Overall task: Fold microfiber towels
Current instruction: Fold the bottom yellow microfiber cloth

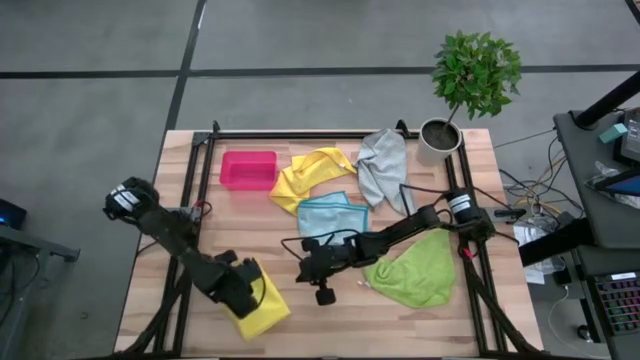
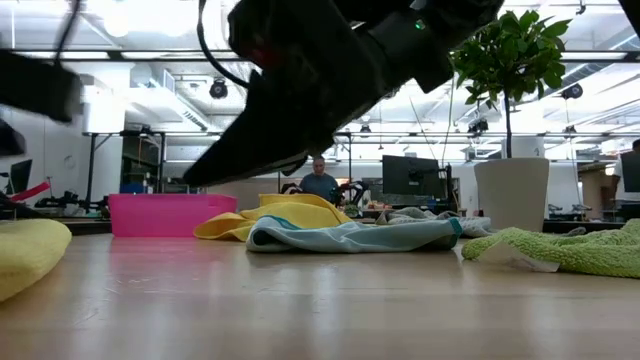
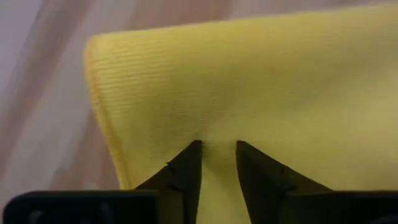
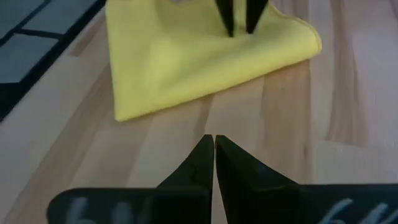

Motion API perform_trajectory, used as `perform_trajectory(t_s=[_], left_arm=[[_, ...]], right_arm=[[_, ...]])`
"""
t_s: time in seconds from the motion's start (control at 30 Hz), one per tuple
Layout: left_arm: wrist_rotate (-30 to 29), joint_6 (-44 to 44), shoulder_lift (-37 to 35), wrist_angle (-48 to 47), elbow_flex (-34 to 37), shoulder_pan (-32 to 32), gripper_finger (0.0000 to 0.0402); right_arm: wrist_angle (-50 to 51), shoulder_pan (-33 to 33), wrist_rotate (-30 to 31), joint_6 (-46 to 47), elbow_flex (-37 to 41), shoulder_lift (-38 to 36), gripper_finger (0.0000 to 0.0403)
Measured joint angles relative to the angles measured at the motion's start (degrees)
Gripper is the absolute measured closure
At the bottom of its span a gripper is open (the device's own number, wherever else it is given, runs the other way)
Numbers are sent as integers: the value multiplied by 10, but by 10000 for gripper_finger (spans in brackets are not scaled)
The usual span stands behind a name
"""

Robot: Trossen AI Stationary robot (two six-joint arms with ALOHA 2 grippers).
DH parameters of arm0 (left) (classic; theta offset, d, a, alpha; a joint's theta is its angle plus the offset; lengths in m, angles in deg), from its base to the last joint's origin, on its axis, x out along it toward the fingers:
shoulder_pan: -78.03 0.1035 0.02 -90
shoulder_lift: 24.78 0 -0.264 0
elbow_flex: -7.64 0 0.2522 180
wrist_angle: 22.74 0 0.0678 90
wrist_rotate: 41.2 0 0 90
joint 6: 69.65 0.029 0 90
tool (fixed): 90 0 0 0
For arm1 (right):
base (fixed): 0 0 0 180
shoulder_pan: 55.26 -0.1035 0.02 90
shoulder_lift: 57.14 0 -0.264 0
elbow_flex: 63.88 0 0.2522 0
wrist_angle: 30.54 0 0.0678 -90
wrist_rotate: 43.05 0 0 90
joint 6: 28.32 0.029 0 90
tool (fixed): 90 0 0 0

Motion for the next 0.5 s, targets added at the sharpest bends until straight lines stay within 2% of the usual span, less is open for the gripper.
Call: perform_trajectory(t_s=[0.13,0.27,0.4,0.5], left_arm=[[-1,7,-4,-4,27,47,343],[-5,85,-17,-47,33,105,361],[-4,164,-65,-63,20,154,368],[-4,186,-107,-58,20,164,369]], right_arm=[[2,0,3,-1,11,-8,394],[19,4,22,-17,19,-24,394],[60,13,31,-26,19,-44,394],[96,15,35,-28,23,-63,394]])
